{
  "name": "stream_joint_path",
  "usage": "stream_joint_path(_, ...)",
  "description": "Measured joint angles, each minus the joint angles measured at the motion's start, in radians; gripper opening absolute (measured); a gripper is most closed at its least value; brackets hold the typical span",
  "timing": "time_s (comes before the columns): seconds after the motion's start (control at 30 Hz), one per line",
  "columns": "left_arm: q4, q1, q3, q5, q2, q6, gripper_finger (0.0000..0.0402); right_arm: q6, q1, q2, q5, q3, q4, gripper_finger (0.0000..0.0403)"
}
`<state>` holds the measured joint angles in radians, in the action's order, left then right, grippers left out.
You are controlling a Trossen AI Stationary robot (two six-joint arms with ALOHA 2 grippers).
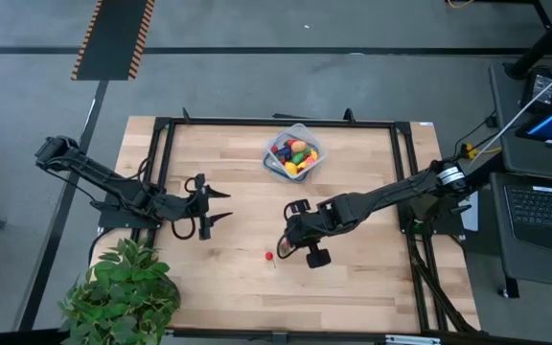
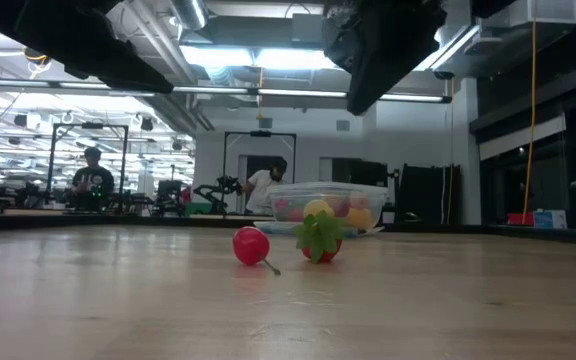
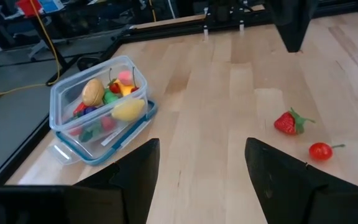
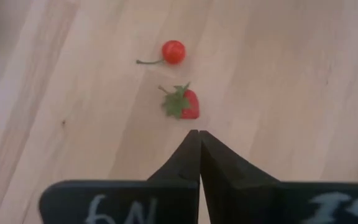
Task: Pick and placing Produce into tupperware
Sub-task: Put the red strawberry into the transparent container
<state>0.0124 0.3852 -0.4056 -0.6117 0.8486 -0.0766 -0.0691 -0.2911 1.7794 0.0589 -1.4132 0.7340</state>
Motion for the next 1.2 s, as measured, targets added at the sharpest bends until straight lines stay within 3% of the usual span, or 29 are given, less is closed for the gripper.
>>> stream_joint_path(0.27, -0.001, -0.001, 0.000, 0.000, 0.000, 0.000, 0.0230, -0.045, 0.007, -0.001, 0.036, 0.000, 0.002, 0.0052)
stream_joint_path(0.53, -0.002, -0.001, -0.001, 0.000, 0.000, 0.000, 0.0230, -0.075, 0.008, 0.002, 0.036, 0.000, -0.008, 0.0169)
stream_joint_path(0.7, -0.005, -0.001, -0.001, 0.000, 0.000, 0.000, 0.0230, -0.189, 0.010, 0.036, 0.038, 0.000, -0.042, 0.0223)
stream_joint_path(0.9, -0.006, -0.001, -0.001, 0.000, 0.000, 0.000, 0.0230, -0.320, 0.010, 0.116, 0.037, 0.000, -0.052, 0.0238)
stream_joint_path(1.2, -0.007, -0.001, -0.001, 0.001, 0.000, 0.000, 0.0230, -0.325, -0.001, 0.181, 0.037, -0.014, -0.054, 0.0239)
